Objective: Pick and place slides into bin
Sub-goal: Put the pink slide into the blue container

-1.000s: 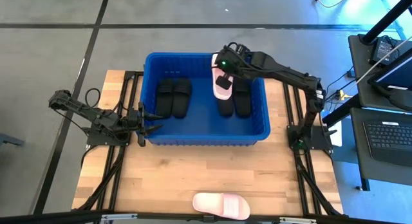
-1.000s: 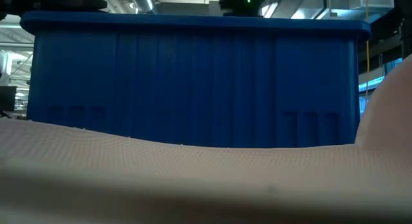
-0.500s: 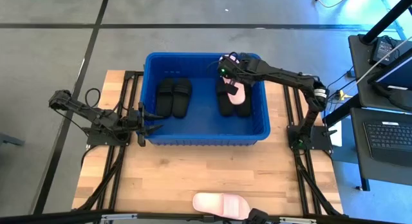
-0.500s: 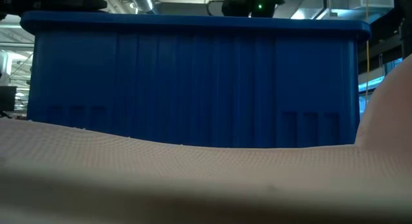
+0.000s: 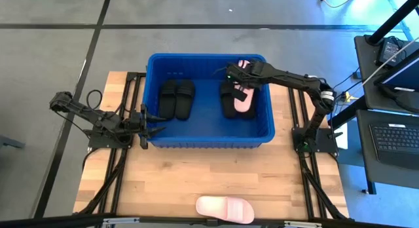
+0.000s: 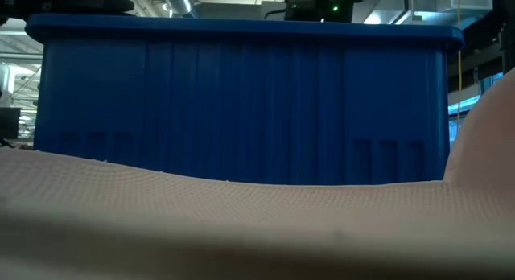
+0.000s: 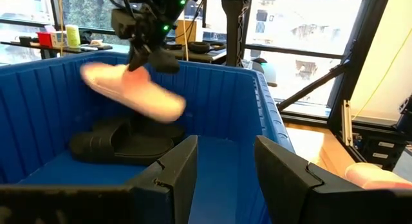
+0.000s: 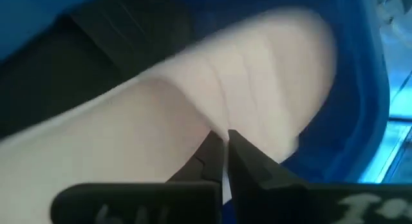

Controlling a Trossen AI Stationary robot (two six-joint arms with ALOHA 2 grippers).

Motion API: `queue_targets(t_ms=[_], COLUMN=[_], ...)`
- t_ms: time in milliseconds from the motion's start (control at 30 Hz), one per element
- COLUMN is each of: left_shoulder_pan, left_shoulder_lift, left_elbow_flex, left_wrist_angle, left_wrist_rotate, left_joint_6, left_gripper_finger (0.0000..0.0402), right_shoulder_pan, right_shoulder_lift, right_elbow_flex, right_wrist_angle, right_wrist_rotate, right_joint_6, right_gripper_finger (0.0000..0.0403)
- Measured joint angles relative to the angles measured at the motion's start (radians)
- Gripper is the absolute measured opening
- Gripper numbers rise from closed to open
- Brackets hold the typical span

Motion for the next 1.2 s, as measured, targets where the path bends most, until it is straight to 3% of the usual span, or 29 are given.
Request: queue_targets(t_ms=[333, 700, 1200], left_shoulder_pan=[0.000, 0.000, 0.000], left_shoulder_lift=[0.000, 0.001, 0.000], left_elbow_flex=[0.000, 0.000, 0.000], left_wrist_angle=[-0.003, -0.051, -0.049], left_wrist_rotate=[0.000, 0.000, 0.000], left_joint_6=[0.000, -0.001, -0.002], left_gripper_finger=[0.0147, 0.0148, 0.0148], right_shoulder_pan=[0.045, 0.102, 0.141], right_shoulder_lift=[-0.109, -0.127, -0.126], right_elbow_flex=[-0.019, -0.218, -0.290], right_wrist_angle=[-0.093, -0.021, -0.016], right_wrist_rotate=[-0.076, -0.093, -0.269], right_joint_6=[0.089, 0.078, 0.138], right_gripper_finger=[0.0010, 0.0010, 0.0010])
